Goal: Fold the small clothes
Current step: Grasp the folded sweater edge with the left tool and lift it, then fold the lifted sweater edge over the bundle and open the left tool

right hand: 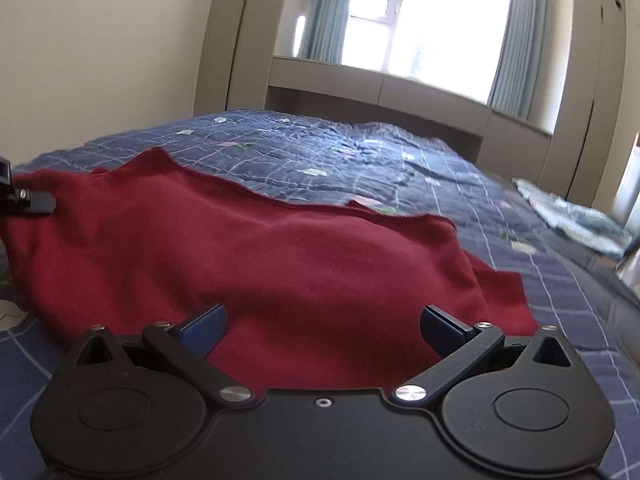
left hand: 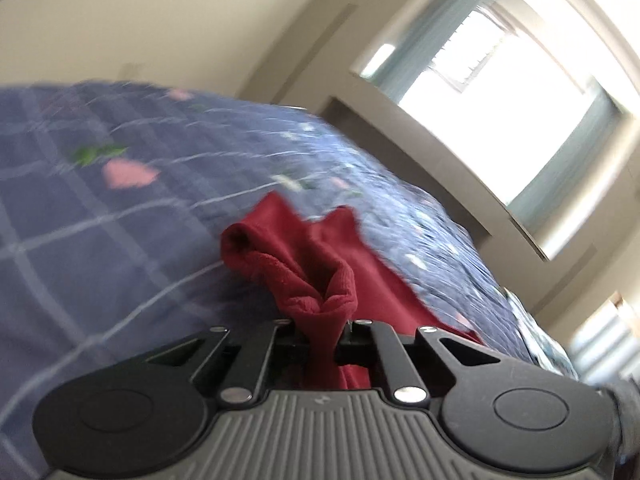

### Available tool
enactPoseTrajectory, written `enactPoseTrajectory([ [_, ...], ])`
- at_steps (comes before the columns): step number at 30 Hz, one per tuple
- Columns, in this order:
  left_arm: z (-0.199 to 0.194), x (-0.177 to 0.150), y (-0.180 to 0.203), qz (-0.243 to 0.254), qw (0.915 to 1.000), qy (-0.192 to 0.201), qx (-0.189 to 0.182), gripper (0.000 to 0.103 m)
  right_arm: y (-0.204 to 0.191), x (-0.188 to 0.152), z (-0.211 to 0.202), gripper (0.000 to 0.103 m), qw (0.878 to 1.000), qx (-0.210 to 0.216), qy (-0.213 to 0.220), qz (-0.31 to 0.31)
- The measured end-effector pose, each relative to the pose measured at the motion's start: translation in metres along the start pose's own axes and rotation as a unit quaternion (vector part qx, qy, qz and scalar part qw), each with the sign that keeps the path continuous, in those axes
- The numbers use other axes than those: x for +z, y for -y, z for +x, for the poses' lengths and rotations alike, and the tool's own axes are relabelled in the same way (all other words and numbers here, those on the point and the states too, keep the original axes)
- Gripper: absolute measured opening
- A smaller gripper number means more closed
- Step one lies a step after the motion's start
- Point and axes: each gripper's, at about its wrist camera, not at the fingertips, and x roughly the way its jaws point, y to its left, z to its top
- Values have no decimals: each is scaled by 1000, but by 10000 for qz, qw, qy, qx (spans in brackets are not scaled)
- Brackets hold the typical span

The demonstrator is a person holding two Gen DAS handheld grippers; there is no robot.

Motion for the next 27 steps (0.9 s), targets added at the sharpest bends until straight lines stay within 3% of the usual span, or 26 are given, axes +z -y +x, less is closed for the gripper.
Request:
enactPoseTrajectory([
  [3,-2,11,21,437,9986,48,-289,7,15,-7,-17,102,9984,-366,166,-406],
  [7,1,18,62,959,9928,47,-720,7,34,-32,-36,102,9916,-792,81,-1020],
  [14,7,6,160,1953,9675,-190,-1598,7,76,-65,-74,102,9968,-737,-62,-289],
  [17,13,-14,205,2416,9496,-413,-1953,7,84,-76,-85,102,9952,-961,-91,-137],
  [22,22,-70,267,3210,9093,-1014,-2446,7,95,-90,-97,102,9956,-903,-176,178],
  [27,32,-130,297,3955,8700,-1685,-2414,7,103,-104,-110,102,9958,-812,-168,380],
])
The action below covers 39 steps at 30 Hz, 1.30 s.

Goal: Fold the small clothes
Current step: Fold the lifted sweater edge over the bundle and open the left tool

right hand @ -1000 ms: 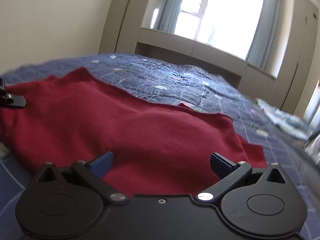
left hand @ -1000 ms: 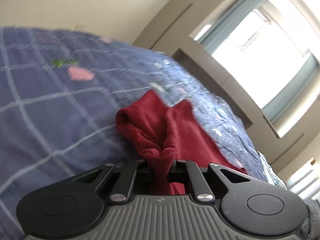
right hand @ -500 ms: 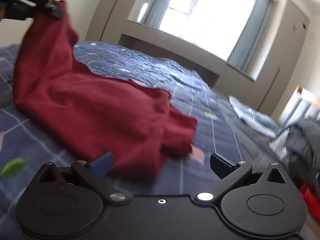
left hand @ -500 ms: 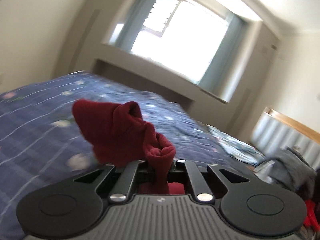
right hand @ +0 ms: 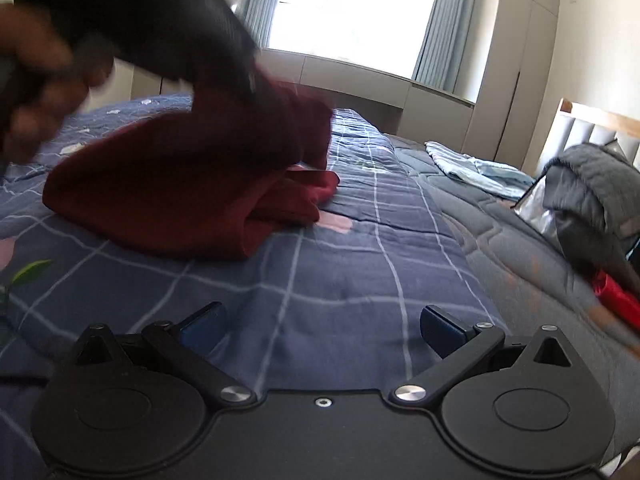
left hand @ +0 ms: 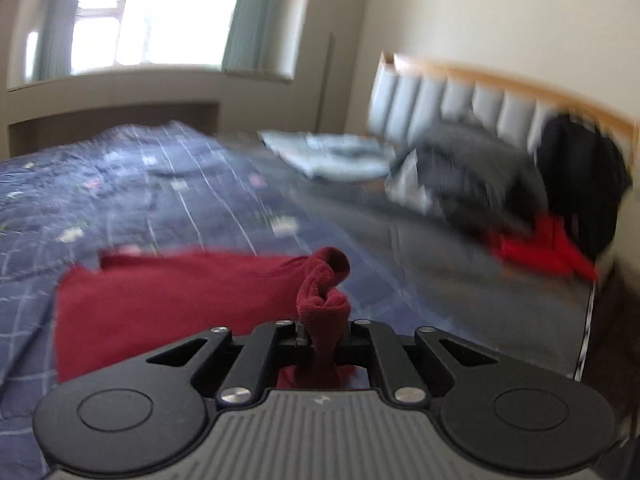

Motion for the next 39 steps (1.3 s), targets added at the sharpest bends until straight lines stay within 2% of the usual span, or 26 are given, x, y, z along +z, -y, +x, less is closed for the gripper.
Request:
enactPoseTrajectory([
  [2,10,-7,8,95,9997,-194,83,7,5,-4,-5,102,10000,46,6,76],
  [6,10,-20,1,-98,9990,-438,16,8,15,-10,-13,102,9997,79,36,240],
  [10,2,-27,-8,-82,9987,-506,-21,8,20,-12,-16,102,9992,2,50,405],
  [15,-9,-31,8,632,9969,-433,155,7,21,-15,-16,102,9985,-66,42,539],
  [17,-9,-32,14,748,9960,-461,171,7,20,-15,-16,103,9986,-93,31,528],
  [20,-8,-33,14,618,9968,-495,113,7,20,-14,-13,103,9986,-106,-16,524],
  [22,-5,-35,6,338,9981,-523,-7,9,19,-13,-13,103,9986,-119,-20,514],
  [24,-5,-37,-5,-82,9981,-594,-126,14,19,-14,-14,103,9986,-152,-33,496],
  [25,-7,-38,-9,-237,9978,-591,-206,26,19,-14,-14,102,9986,-167,-39,496],
  [26,-9,-38,-11,-327,9972,-592,-304,46,20,-15,-15,102,9985,-168,-39,512],
  [27,-13,-38,-13,-413,9967,-558,-414,58,20,-15,-16,102,9984,-177,-43,529],
  [28,-18,-39,-14,-452,9966,-501,-473,76,21,-16,-18,102,9983,-184,-51,552],
  [29,-24,-39,-13,-444,9967,-435,-521,82,22,-16,-18,102,9981,-194,-63,580],
  [31,-35,-42,-10,-345,9968,-334,-632,86,22,-16,-20,102,9978,-230,-79,610],
  [33,-45,-44,-9,-295,9975,-272,-577,90,22,-15,-22,102,9976,-285,-84,633],
  [36,-61,-46,-18,-482,9985,-106,-236,101,26,-11,-25,102,9963,-376,-53,777],
  [39,-76,-46,-42,-975,9951,71,133,103,34,1,-21,103,9937,-466,47,1022],
])
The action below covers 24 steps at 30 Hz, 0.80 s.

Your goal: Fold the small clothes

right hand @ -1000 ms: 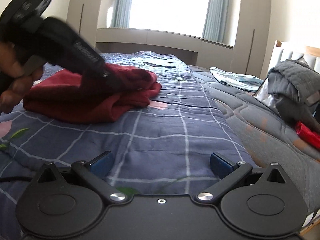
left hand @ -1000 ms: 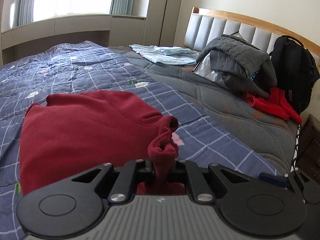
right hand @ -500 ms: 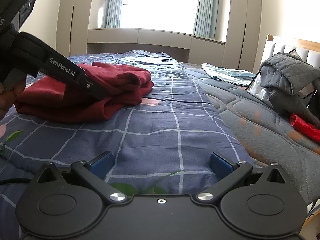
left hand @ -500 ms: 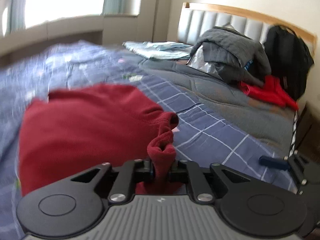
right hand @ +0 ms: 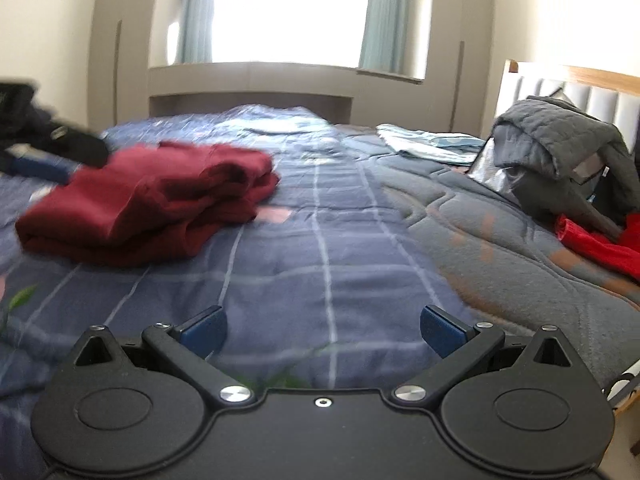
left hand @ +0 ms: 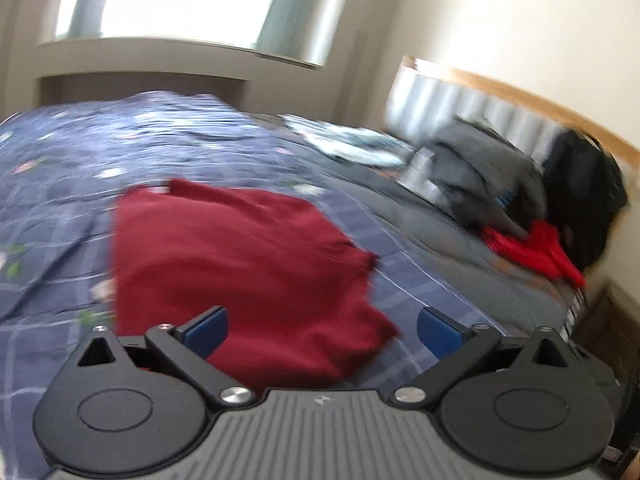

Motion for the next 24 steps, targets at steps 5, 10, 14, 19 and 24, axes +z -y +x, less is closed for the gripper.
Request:
enactPoseTrajectory([
  [5,3,18,-46,-818,9940,184,708,103,2,42,30,103,9990,132,183,386],
  [10,35,41,-85,-1130,9839,157,1375,103,-2,91,88,102,9940,385,-74,1018],
  [14,61,47,-115,-1471,9747,-111,1680,103,-1,96,130,102,9863,297,-768,1427],
  [19,72,24,-133,-1732,9738,-201,1462,103,-1,61,127,102,9867,372,-787,1375],
  [24,71,4,-138,-1835,9743,113,1304,103,-10,60,126,102,9921,179,-637,1069],
])
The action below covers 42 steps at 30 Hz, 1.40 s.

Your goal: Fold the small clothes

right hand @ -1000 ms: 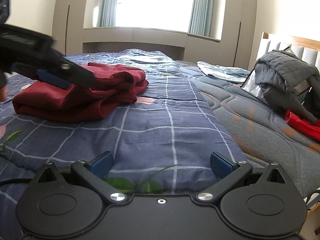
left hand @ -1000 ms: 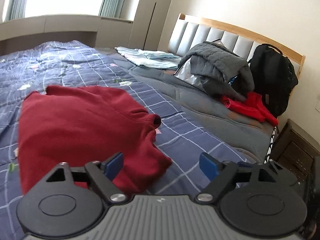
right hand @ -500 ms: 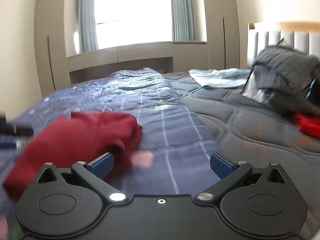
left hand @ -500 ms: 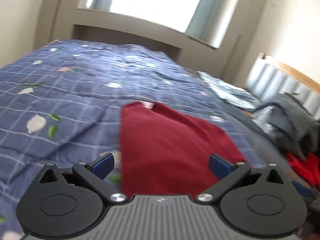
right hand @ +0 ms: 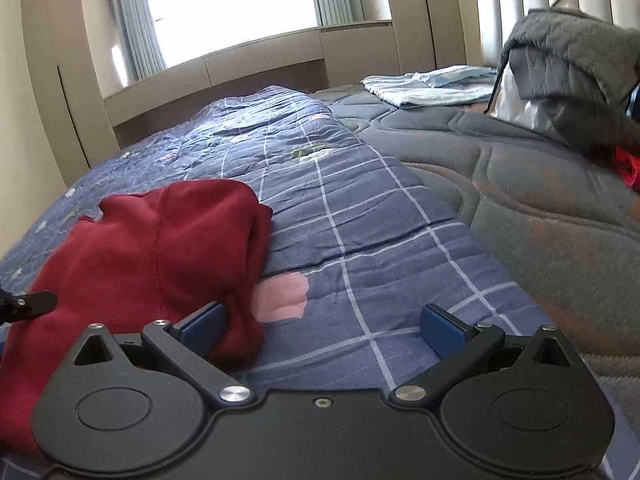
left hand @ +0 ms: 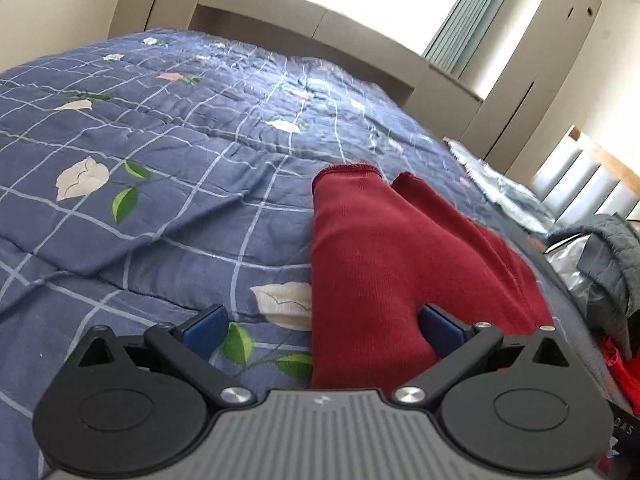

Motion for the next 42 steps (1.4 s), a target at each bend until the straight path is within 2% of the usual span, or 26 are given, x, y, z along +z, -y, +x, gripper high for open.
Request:
enactPoseTrajectory([
  [2,-1,-3,-3,-49,9999,63,-62,103,-1,4,-1,102,9999,-103,43,-51],
  [5,-3,-5,-4,-80,9998,131,-102,103,1,18,-6,102,9985,-432,345,-34],
  [9,-2,-5,-5,-116,9998,127,-132,103,-1,49,4,102,9990,75,443,86],
  [11,-2,-5,-5,-117,9998,129,-133,103,-14,63,20,102,9981,294,492,-236],
  [14,-1,-5,-6,-123,9997,130,-140,103,-36,72,50,102,9958,520,196,-732],
  [16,-1,-5,-6,-121,9998,124,-137,103,-43,72,65,102,9931,674,114,-949],
  [18,-3,-6,-5,-125,9997,128,-139,103,-44,66,79,102,9927,526,0,-1085],
  [21,-2,-7,-6,-131,9997,124,-157,103,-30,58,90,102,9958,587,-124,-687],
  [23,-2,-7,-6,-146,9996,132,-177,103,-24,58,92,102,9966,654,-179,-473],
  [42,-2,-8,-8,-183,9995,142,-209,103,-23,56,93,102,9966,697,-137,-427],
])
